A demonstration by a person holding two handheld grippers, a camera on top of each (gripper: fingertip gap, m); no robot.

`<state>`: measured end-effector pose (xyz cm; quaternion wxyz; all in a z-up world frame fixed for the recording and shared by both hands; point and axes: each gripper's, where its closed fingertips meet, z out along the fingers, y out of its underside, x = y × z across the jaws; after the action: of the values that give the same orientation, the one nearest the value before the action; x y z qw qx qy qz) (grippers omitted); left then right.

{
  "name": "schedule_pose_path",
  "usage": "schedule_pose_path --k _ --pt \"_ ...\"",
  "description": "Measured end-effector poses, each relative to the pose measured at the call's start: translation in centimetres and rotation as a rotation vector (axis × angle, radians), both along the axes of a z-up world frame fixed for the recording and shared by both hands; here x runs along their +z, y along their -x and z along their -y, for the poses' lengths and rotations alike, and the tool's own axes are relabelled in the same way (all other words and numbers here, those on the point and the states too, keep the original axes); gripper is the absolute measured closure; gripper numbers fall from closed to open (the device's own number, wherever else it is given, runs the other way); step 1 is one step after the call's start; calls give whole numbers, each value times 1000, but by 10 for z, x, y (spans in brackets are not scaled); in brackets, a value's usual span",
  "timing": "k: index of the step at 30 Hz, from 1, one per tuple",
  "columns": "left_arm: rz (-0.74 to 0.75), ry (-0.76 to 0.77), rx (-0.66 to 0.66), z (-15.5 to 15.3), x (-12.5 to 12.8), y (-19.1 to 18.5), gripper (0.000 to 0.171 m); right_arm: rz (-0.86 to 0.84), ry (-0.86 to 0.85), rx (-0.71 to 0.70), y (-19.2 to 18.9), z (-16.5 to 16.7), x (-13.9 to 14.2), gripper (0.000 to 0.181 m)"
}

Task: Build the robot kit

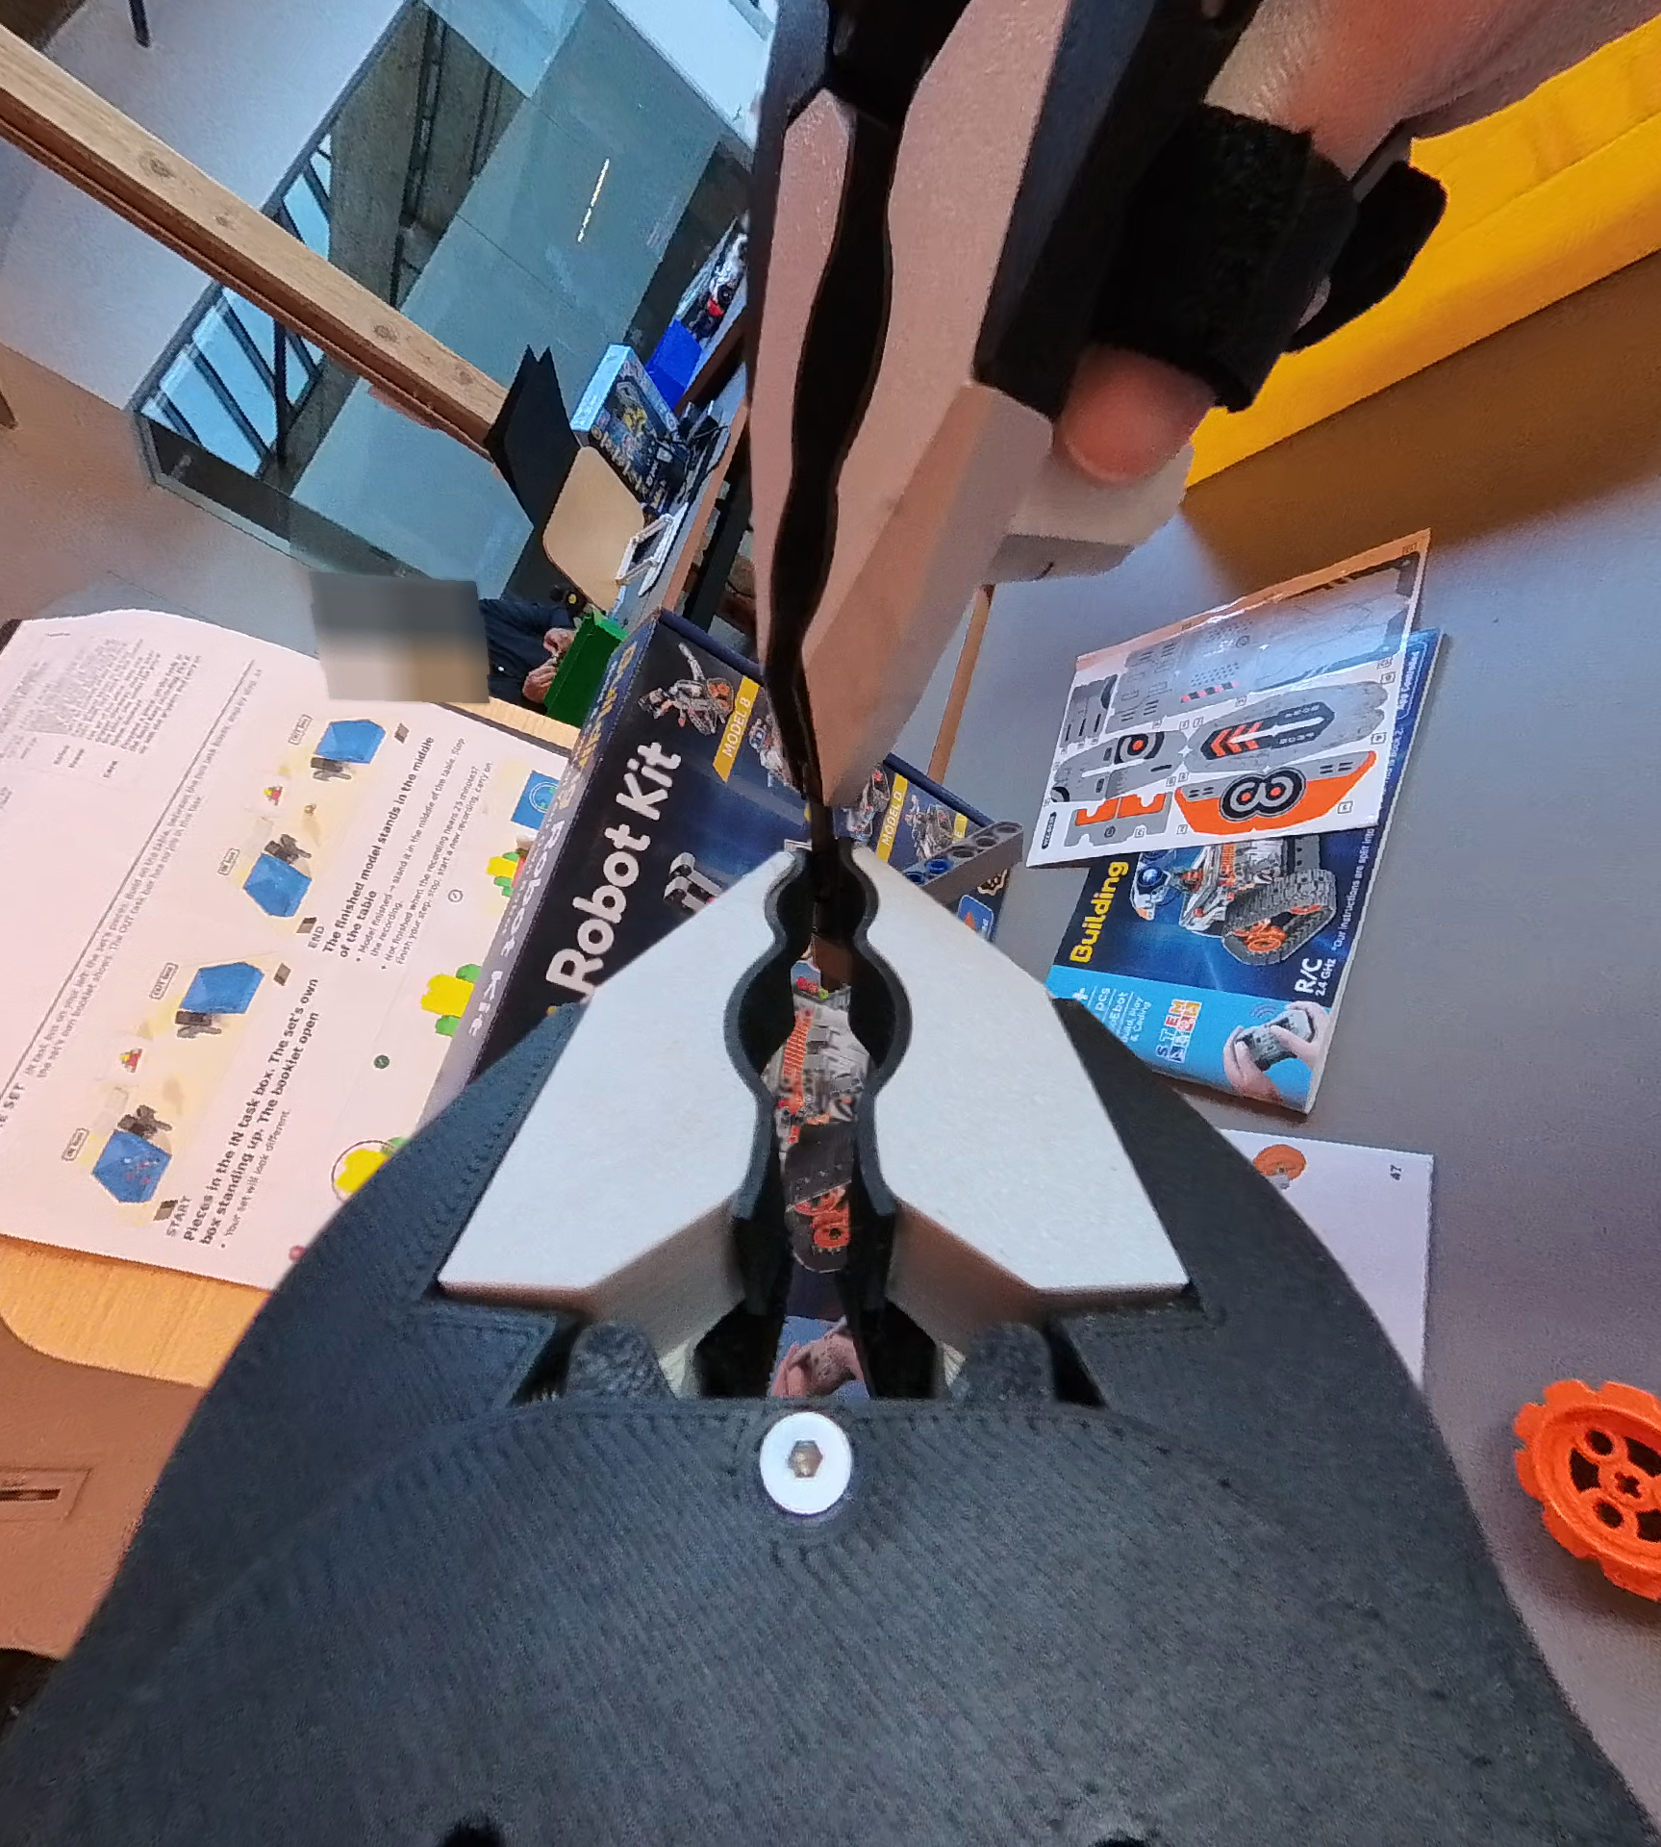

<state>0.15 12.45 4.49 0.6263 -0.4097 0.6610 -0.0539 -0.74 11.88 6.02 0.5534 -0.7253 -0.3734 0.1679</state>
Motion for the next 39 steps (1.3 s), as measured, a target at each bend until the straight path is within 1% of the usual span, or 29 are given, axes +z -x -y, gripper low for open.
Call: schedule_pose_path --k 5,18,34,39 --pt "13 31 -2 -1 1 1 171 0 -17 0 1 -1 2 176" --pt "2 -16 3 1 1 1 171 14 -9 16 6 2 1 176" --pt "-36 -8 12 0 -7 -1 171 179 6 -65 3 1 -8 176" --pt "-17 11 -2 3 -3 -1 171 223 -24 -78 3 3 -5 176"
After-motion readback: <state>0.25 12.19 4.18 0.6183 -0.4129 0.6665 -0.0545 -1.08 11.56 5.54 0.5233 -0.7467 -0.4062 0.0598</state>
